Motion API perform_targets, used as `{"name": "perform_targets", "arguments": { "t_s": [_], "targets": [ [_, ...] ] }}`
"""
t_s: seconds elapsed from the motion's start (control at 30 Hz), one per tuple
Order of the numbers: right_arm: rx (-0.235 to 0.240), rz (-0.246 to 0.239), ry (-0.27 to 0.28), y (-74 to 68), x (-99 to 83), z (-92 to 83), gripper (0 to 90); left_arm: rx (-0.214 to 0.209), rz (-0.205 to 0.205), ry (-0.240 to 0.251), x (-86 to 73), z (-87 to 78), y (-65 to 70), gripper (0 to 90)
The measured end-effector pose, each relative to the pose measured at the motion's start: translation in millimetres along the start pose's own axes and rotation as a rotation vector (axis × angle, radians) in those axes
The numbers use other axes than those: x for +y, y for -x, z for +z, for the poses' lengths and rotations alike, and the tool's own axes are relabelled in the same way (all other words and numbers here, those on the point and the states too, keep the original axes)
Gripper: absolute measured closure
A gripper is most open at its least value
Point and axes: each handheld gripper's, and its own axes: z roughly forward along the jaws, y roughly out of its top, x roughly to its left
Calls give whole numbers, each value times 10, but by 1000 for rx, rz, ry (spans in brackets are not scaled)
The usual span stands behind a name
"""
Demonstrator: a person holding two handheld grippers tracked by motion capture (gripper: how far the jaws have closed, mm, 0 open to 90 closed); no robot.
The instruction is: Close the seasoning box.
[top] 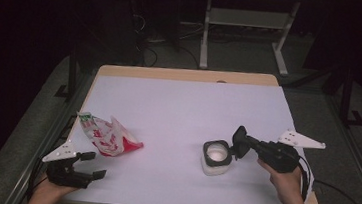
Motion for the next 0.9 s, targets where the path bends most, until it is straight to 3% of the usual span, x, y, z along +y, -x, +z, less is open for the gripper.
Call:
{"name": "perform_targets", "arguments": {
  "t_s": [0.53,0.9],
  "targets": [
    [16,-13,-5,-104,-1,79,898,-2,3,3,4,-9,9,180],
    [45,-26,-42,-183,-60,191,898,1,4,1,0,-18,4,181]
  ]
}}
